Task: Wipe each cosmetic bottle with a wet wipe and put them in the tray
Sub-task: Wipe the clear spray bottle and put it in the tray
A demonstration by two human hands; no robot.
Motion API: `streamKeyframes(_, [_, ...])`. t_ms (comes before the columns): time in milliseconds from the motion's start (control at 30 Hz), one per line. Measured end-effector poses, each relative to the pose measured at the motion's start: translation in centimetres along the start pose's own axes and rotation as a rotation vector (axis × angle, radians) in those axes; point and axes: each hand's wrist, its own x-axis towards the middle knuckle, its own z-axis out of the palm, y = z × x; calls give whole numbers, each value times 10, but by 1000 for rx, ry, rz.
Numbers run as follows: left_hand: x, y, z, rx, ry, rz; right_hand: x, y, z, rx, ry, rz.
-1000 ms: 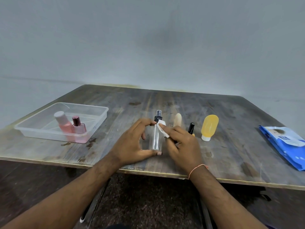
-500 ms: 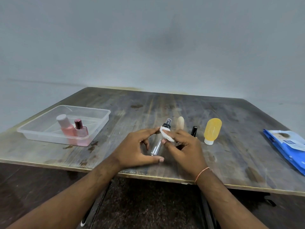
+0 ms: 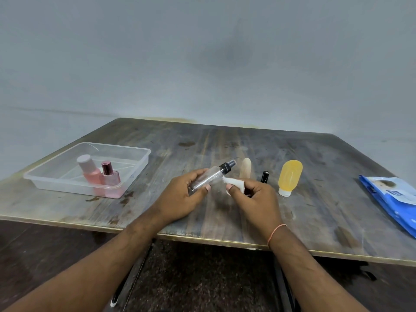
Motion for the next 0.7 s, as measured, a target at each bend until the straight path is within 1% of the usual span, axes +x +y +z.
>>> streamKeyframes(67, [0,2,-2,-104,14,-14,3,7,2,16,-18,67])
streamKeyframes(100, [0,4,-2,-141,13,-14,5,9,3,20,-29,69])
streamKeyframes(200, [0,4,-2,-188,4,-26,6,6,2,70,-30,113])
streamKeyframes(300, [-1,4,-2,-132,-48,-26,7,-2,-1,230,-43,149])
streamKeyframes(433, [-4,7,2,-29,-183,-4,4,-10,-8,414,-33,186])
streamKeyframes(533, [-3,8,2,16,-283,-1,2,-13,-12,471,-60,211])
streamKeyframes(700, [-3,10,1,29,-316,11,3,-19,-13,524,-60,269])
